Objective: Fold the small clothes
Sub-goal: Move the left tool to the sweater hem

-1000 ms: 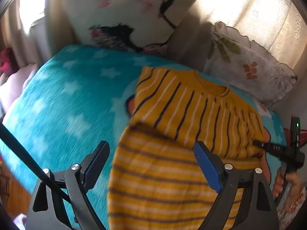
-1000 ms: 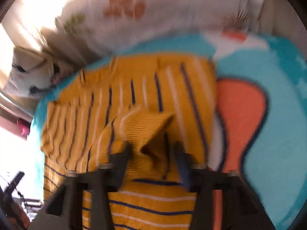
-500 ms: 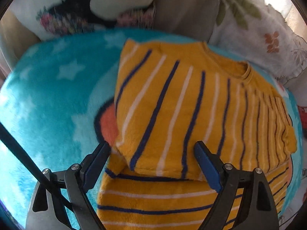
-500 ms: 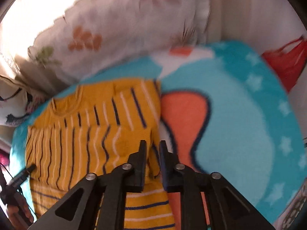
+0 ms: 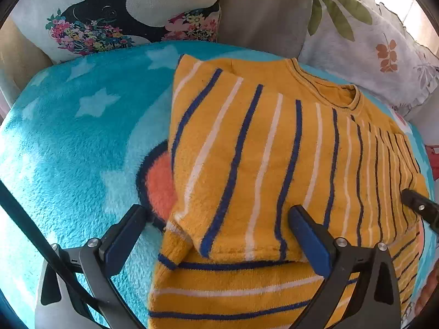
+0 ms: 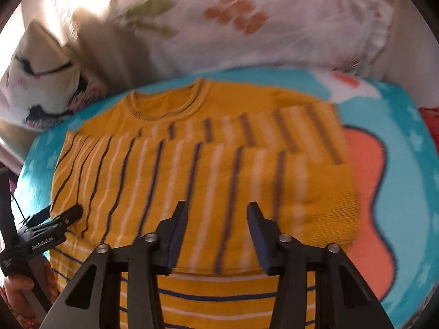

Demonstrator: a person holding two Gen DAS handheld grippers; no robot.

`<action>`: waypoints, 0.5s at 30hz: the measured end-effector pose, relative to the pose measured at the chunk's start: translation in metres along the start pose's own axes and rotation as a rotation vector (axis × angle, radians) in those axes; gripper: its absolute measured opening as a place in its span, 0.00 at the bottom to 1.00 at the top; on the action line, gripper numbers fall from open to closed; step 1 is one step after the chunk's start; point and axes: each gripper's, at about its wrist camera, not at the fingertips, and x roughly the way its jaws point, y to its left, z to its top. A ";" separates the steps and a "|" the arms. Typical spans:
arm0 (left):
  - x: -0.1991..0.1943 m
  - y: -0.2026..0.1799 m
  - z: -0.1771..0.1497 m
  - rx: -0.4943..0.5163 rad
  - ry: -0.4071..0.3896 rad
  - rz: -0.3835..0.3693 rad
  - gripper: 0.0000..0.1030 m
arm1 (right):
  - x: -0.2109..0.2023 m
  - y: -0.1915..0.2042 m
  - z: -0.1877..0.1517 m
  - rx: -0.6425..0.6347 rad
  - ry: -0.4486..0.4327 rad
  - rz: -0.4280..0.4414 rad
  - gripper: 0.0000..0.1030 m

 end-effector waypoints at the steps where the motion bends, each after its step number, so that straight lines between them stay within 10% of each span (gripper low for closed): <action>1: 0.000 0.001 0.000 0.000 0.004 -0.004 1.00 | 0.006 0.002 -0.002 0.001 0.012 -0.004 0.46; 15: -0.049 0.017 -0.088 -0.043 0.017 0.042 0.83 | -0.003 -0.009 -0.032 -0.052 0.031 0.052 0.47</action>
